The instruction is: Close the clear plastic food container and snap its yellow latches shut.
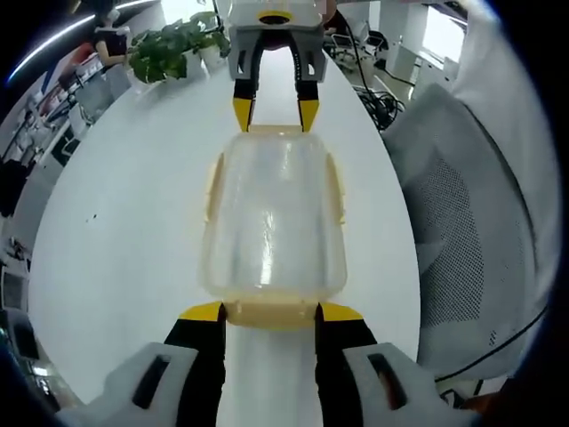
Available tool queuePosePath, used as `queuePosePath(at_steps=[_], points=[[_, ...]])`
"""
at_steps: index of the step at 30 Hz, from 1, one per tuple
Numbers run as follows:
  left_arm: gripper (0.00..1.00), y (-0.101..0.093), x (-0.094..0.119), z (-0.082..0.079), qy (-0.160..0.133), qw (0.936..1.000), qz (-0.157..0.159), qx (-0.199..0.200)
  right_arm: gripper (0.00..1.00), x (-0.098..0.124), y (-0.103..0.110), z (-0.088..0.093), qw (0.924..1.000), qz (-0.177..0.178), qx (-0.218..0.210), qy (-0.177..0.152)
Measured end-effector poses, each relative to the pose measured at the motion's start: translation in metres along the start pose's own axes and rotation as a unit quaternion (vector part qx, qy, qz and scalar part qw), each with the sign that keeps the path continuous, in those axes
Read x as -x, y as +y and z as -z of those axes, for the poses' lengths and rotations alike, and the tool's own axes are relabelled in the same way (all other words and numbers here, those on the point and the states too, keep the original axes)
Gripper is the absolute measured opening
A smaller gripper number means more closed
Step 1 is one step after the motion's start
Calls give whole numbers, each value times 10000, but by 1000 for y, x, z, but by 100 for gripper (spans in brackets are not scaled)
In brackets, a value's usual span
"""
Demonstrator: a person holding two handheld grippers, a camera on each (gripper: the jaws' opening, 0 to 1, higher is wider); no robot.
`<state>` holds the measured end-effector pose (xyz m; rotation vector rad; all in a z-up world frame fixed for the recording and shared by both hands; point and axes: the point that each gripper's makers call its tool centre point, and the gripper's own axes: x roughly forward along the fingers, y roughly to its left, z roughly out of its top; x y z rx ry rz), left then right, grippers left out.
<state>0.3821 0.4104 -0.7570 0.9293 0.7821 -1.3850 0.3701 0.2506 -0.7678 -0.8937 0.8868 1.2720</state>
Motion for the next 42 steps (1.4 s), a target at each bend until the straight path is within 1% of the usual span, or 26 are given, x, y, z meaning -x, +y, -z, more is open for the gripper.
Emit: queuePosePath(at_steps=[16,34,42], points=[[38,-1,-10,-25,-62,10000,-16,21,38,11,-2,24,10000,3,6,45],[38,-1,-23,-48,-104,9999,36,-13,38,21,-2,48,9999,-38,-8,102],[38,-2,-32,-56,-143,9998,102,3,38,22,-1,59,9998,-125,-72,113]])
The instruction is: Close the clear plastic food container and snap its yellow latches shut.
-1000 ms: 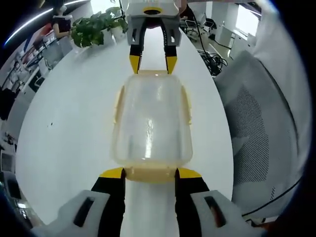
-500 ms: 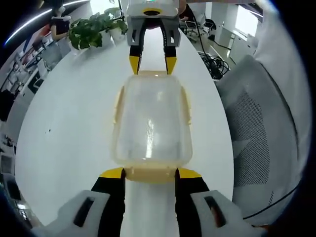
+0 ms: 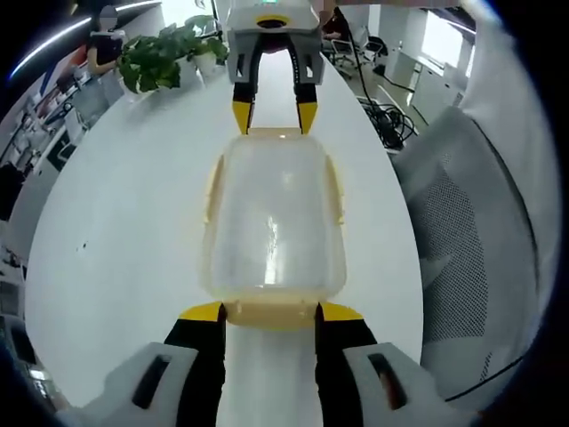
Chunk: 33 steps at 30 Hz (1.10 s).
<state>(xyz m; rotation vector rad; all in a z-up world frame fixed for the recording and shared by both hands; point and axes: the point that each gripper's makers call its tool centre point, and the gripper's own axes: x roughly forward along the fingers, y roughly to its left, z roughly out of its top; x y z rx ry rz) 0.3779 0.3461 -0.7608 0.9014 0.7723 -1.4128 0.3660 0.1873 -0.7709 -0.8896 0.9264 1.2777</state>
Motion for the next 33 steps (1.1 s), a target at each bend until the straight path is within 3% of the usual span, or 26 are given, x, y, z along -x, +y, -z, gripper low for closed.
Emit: queuePosePath(at_steps=[19,33], points=[[38,10,-17,2,9,9999,150,74,38,-7,-9,9,9998,-186,-114,33],[38,12,-17,2,-133,9997,185,69,38,-6,-11,10,9997,-178,-165,33]])
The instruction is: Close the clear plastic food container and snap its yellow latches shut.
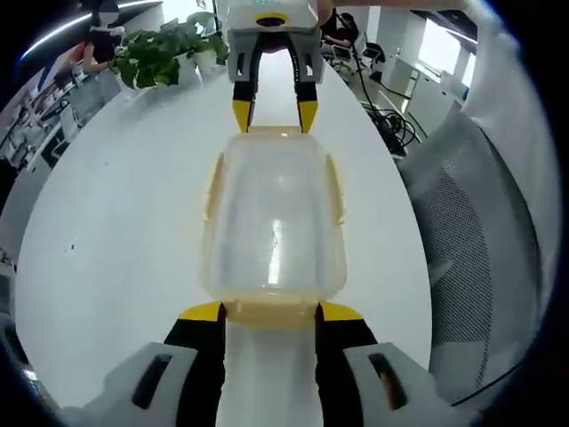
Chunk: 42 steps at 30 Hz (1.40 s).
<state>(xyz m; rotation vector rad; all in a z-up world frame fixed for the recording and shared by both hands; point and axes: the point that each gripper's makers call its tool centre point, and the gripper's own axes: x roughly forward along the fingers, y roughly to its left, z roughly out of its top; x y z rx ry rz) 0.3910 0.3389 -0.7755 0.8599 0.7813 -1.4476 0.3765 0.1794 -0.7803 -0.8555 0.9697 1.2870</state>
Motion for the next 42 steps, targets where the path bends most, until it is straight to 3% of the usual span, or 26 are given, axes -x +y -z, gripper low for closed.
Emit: queuePosePath(at_steps=[18,22,25,30,34,35,38,39,41,42], points=[[39,-6,-3,3,-25,10000,45,-11,39,-3,8,1,9999,122,-98,-50],[36,-11,-3,11,189,9990,178,373,40,-3,11,8,9989,54,-469,-14],[40,-10,-3,17,231,9994,83,263,40,-2,15,11,9987,30,-508,-20],[41,-13,7,16,110,9987,27,499,40,11,14,6,9965,167,-777,-243],[41,-10,15,14,85,9969,-152,761,40,19,10,-2,9892,245,-1349,-521],[41,-10,17,9,-41,9945,-213,1028,38,21,8,1,9864,350,-1553,-421],[41,-7,20,0,-238,9883,-346,1464,36,23,6,-5,9752,430,-2098,-555],[41,-6,21,0,-221,9858,-432,1608,36,22,4,-9,9697,454,-2303,-673],[41,0,22,-2,-202,9836,-684,1657,36,23,0,-6,9611,617,-2625,-590],[41,2,23,-3,-229,9776,-843,1914,36,22,0,-9,9602,603,-2654,-623]])
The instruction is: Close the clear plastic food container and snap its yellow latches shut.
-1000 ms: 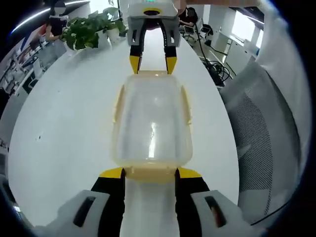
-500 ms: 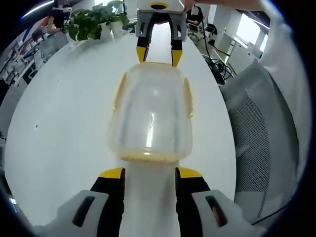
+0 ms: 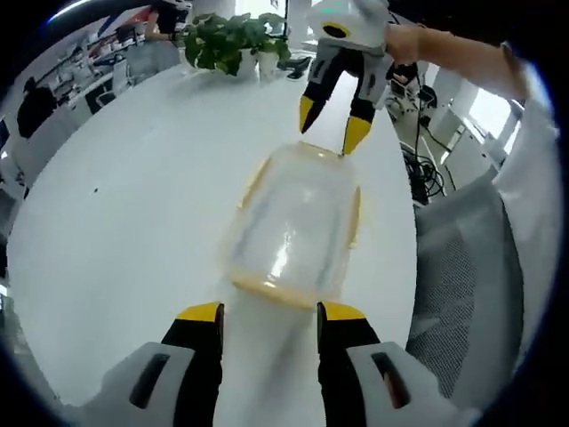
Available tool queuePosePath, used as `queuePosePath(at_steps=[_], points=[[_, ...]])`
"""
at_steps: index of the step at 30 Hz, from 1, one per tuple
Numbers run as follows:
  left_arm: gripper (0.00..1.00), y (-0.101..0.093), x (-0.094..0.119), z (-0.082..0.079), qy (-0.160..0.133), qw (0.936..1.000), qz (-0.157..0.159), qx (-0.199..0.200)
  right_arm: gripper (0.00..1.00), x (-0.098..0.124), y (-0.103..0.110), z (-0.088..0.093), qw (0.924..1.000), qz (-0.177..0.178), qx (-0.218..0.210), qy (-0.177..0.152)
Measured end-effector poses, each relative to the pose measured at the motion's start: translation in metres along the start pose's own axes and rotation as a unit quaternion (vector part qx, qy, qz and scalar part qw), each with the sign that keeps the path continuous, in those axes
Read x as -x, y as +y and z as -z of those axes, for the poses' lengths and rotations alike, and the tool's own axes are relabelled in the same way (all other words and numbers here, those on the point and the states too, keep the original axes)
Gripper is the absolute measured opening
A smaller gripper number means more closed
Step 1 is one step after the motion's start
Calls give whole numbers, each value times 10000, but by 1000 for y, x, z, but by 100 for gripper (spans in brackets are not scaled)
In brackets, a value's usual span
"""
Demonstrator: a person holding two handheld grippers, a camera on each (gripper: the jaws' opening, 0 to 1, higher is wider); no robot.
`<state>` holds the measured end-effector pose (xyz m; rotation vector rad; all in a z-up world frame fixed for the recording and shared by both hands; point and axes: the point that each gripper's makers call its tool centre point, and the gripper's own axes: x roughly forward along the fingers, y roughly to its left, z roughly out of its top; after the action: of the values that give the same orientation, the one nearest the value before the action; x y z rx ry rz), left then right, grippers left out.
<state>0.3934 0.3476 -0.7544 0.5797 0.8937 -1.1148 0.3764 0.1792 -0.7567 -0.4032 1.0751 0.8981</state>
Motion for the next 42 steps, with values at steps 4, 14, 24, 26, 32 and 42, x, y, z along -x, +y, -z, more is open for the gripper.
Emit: queuePosePath(at_steps=[4,14,24,26,32,42], points=[[42,-4,-4,-4,-36,9982,-70,600,36,-2,-2,-1,9979,193,-615,-40],[41,-5,-9,-2,6,9797,-435,1957,35,-7,-7,5,9838,434,-1742,-29],[33,-17,-21,-4,-74,9545,-224,2973,33,-14,-6,5,9640,302,-2635,-184],[34,-16,-22,-3,-71,9524,-224,3039,32,-16,-3,4,9581,194,-2849,-209],[31,-20,-22,-3,-17,9508,-192,3094,29,-18,-1,6,9518,115,-3056,-227],[24,-22,-30,0,29,9443,-75,3290,25,-21,-2,7,9350,-114,-3527,-346]])
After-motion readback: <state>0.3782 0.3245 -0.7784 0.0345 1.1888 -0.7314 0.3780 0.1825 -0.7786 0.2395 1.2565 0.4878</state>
